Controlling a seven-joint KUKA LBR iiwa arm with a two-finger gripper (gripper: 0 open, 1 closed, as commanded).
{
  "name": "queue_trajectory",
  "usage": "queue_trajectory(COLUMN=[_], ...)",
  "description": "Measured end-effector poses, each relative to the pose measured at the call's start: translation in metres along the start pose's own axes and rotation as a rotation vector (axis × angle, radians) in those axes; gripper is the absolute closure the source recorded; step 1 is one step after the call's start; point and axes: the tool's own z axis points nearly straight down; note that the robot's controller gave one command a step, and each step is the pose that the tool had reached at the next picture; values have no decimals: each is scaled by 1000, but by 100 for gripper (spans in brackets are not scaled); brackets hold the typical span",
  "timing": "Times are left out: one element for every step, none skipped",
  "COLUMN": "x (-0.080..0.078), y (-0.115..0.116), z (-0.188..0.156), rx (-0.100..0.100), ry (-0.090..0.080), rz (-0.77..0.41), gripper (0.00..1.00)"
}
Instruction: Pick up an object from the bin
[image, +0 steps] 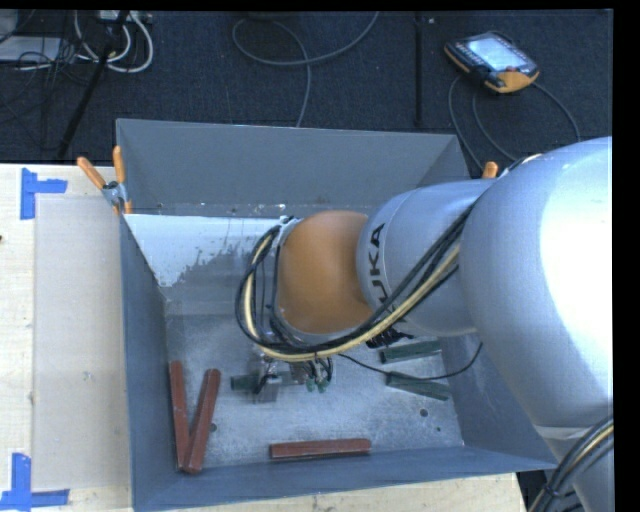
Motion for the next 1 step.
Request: queue_trajectory(x=[11], y=[-22], z=[-127], rx=[0], ry=[-1], rz=[-24], gripper=[100])
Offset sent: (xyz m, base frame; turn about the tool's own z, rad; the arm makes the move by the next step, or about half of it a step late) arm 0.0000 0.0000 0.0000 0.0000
